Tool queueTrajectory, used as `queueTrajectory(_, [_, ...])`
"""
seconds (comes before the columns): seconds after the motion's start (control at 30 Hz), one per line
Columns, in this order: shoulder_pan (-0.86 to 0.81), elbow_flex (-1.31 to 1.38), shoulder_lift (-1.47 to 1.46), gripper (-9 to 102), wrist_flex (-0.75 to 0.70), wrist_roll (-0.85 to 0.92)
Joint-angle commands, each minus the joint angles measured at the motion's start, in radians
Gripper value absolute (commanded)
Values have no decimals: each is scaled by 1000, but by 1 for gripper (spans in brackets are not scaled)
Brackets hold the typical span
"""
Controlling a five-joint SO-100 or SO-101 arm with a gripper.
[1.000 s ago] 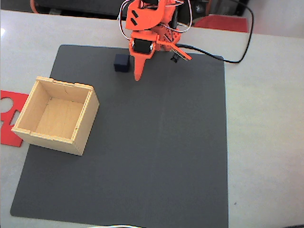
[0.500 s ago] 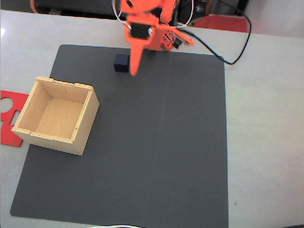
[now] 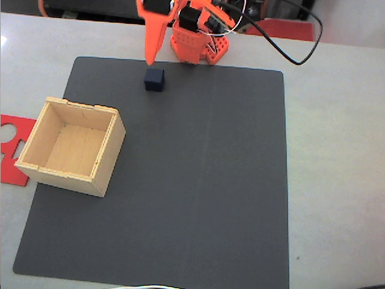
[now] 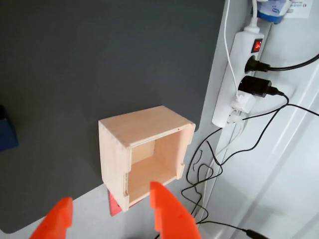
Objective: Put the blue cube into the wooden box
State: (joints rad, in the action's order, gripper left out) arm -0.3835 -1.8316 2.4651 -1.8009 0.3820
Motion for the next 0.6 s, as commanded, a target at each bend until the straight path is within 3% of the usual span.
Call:
queueTrajectory(0.0, [-101,-37,25,19,-3,67])
queueTrajectory(0.3, [-394,-77,126,19,-2,258])
queueTrajectory(0.57, [-417,-430,206,18,179,233])
